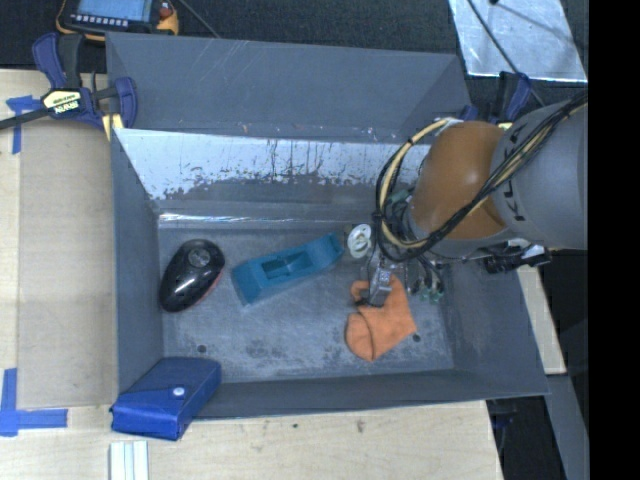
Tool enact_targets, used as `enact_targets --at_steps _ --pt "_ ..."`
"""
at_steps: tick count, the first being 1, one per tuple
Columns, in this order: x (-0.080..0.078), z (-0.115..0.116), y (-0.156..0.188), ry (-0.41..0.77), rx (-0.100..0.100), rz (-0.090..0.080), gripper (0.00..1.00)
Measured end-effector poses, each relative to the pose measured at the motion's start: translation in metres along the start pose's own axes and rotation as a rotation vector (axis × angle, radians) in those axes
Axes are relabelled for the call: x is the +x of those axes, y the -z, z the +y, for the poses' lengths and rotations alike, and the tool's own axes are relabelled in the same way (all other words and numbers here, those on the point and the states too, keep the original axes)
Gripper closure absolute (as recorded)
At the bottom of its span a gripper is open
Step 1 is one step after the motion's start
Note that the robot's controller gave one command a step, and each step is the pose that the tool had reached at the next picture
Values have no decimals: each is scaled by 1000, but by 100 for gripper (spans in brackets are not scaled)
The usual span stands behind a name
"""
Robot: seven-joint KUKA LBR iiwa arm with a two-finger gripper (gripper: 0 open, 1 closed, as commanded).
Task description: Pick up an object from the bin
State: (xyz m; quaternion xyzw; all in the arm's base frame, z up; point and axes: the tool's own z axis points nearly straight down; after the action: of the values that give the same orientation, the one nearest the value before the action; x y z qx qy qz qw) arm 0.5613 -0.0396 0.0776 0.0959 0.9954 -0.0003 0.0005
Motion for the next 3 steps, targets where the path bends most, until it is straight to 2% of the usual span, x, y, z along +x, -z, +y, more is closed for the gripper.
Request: enact_targets --at_steps 1,2,3 --pt "-3 8 47 4 0 5 100" --pt "-8 -6 69 79 -2 -17 100" --pt "3 -17 83 99 0 11 100"
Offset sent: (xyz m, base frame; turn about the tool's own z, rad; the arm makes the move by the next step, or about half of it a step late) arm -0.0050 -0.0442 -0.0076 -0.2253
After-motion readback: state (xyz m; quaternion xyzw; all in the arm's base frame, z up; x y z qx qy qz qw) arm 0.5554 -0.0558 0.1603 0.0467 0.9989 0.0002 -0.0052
